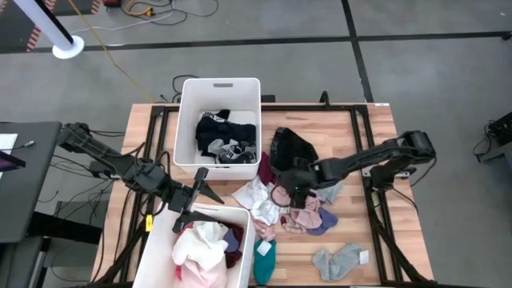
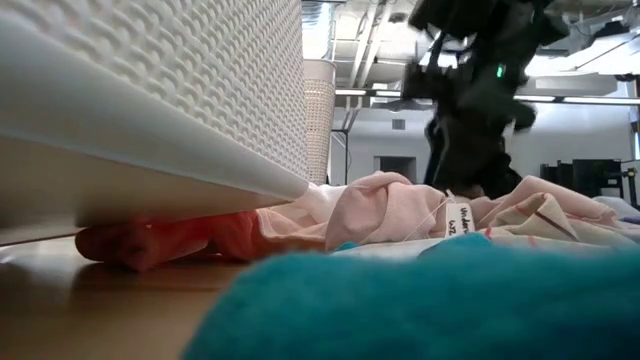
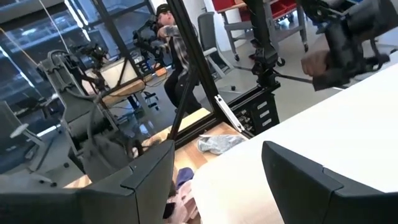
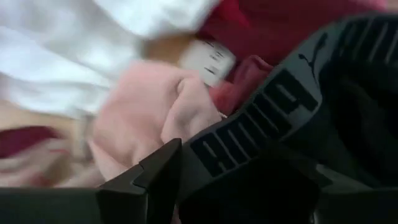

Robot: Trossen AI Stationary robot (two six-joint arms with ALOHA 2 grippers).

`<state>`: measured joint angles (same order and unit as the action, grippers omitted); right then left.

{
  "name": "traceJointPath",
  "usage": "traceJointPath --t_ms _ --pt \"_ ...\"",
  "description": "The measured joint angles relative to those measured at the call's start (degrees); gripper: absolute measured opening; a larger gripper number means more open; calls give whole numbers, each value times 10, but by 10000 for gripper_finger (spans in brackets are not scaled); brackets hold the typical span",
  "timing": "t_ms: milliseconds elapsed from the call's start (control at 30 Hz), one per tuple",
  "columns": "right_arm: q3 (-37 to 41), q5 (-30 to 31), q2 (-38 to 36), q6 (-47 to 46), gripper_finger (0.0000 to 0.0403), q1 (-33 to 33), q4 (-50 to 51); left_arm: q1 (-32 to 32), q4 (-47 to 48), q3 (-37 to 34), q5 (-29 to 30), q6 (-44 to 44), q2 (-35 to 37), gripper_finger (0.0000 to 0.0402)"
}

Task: Sort clothes
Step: Put the black underwear into the top white laundry bin

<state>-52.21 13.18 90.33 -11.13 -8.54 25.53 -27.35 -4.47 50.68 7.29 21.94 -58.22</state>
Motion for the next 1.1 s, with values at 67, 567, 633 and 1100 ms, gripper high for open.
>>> traceJointPath --t_ms 67,567,633,1100 --pt "0 13 17 -4 234 0 3 0 -1 0 0 -8 0 235" --pt "0 98 30 9 17 -37 6 0 -2 0 0 -33 0 235" --pt "0 112 14 6 16 -42 11 0 -3 0 0 -33 0 235" --pt "-49 136 -135 45 7 -80 16 0 -2 0 2 -32 0 235"
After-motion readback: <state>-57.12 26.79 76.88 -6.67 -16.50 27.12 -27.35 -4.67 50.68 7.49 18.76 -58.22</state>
